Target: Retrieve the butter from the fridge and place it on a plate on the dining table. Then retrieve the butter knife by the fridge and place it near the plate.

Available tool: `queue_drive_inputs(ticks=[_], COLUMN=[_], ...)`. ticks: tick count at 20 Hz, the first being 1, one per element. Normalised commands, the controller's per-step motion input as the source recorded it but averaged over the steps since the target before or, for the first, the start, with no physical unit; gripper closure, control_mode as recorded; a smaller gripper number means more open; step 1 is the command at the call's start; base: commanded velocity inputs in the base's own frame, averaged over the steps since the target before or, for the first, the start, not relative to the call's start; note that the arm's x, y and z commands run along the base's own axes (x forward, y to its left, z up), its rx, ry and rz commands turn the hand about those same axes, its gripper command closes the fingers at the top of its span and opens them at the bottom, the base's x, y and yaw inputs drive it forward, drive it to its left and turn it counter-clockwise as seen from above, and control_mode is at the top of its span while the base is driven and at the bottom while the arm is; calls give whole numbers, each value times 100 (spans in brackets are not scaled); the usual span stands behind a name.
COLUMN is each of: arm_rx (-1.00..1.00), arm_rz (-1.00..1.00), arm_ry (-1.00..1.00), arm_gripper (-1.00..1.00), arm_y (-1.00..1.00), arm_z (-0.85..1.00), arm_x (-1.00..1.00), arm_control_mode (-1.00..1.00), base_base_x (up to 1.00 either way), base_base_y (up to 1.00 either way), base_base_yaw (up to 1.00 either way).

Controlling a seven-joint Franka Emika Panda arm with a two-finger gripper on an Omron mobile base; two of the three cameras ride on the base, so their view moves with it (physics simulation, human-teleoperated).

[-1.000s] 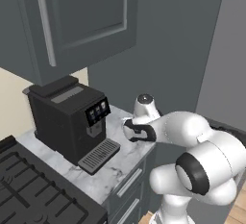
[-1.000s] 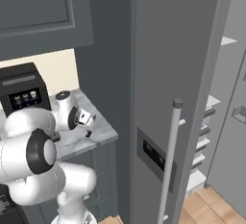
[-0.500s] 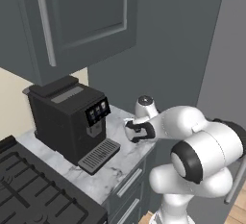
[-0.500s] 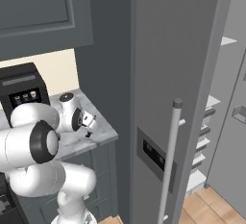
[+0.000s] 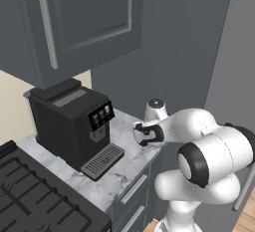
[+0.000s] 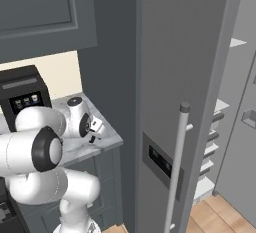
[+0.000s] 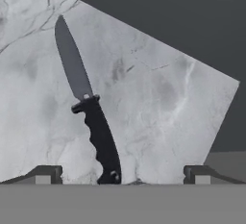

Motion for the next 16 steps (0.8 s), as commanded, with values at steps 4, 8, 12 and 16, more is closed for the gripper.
queue_drive_inputs(ticks=[4,8,12,16], arm_rx=[0,0,0,0], arm_rz=[0,1,2,1], arm_ry=[0,0,0,0], arm_gripper=[-100,-100,-100,-100], arm_y=[0,0,8,16], arm_z=[-10,-13,-13,-13], arm_x=[20,25,10,0], arm_control_mode=[-100,-100,-100,-100], base_base_x=[0,0,0,0], base_base_y=[0,0,0,0], base_base_yaw=[0,0,0,0])
